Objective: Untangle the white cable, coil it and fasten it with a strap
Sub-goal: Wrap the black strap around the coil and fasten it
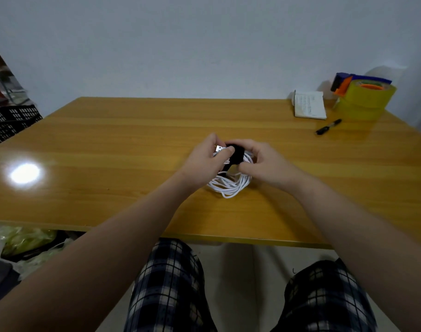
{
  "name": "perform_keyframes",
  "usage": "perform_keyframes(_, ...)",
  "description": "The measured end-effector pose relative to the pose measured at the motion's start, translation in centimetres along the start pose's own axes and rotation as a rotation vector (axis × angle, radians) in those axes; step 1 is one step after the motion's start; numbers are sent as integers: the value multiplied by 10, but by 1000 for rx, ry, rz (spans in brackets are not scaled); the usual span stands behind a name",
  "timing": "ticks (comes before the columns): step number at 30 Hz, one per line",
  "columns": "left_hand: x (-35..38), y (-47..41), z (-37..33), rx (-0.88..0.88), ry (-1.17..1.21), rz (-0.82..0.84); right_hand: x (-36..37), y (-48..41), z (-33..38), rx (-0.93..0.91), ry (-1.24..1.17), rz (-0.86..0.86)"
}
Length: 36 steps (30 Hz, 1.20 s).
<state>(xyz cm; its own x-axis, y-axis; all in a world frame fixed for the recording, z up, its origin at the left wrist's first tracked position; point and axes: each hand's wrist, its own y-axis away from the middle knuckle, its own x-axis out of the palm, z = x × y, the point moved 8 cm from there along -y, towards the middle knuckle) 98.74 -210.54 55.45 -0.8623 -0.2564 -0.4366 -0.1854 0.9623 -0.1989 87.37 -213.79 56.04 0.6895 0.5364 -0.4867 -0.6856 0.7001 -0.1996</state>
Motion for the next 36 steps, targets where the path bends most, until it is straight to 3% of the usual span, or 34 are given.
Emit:
perform_keyframes(6, 4, 2, 1, -44, 114, 6, 0, -6, -2, -36, 209, -52)
perform_keyframes(12, 4, 3, 3, 17, 6, 28, 4, -3, -11, 57, 23, -49)
perform_keyframes(16, 5, 0, 2, 38, -92, 22, 8, -3, -27, 223, -191, -46)
perform_keyframes(23, 7, -5, 6, -17, -26, 86, 10, -8, -36, 292, -319, 10)
perform_keyframes(29, 3, -6, 17, -134, 108, 80, 8, -8, -25, 208, -71, 5)
perform_keyframes(36, 3, -8, 18, -232, 269, 49, 10, -11, 14, -230, 746, -70)
